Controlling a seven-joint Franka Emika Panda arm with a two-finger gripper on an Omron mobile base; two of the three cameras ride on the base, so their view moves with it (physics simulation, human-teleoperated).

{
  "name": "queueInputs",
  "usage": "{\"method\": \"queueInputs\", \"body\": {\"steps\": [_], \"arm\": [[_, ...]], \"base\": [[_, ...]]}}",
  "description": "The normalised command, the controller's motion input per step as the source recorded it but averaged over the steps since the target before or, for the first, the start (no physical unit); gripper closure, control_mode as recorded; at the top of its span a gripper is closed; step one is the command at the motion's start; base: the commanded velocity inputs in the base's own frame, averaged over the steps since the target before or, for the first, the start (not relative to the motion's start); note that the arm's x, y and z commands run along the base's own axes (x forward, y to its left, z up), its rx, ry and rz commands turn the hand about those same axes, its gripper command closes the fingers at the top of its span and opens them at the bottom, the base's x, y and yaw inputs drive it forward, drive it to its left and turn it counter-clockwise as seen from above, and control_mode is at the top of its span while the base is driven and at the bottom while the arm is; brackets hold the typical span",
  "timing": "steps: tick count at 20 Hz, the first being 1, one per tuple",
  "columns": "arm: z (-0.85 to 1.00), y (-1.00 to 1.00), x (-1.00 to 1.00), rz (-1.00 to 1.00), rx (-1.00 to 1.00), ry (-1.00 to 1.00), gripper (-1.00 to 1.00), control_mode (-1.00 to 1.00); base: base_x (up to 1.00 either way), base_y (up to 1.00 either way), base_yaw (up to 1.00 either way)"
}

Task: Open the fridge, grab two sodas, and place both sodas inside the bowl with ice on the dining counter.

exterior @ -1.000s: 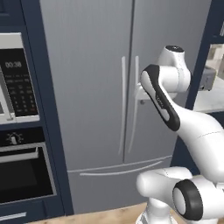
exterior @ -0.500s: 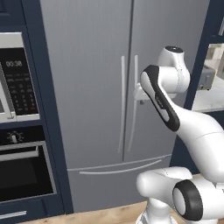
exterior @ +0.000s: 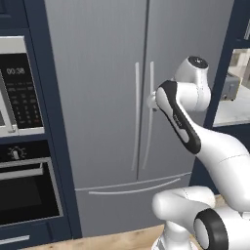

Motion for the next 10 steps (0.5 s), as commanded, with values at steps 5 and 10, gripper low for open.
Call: {"method": "queueInputs", "body": {"steps": [5,10], "arm": [[0.00,0.05,0.30,-0.02,-0.02,-0.19,-1.00,-1.00],[0.05,-0.21,0.43,-0.01,-0.04,-0.05,-1.00,-1.00]], "base": [[0.00,0.00,0.00],[0.00,0.00,0.00]]}}
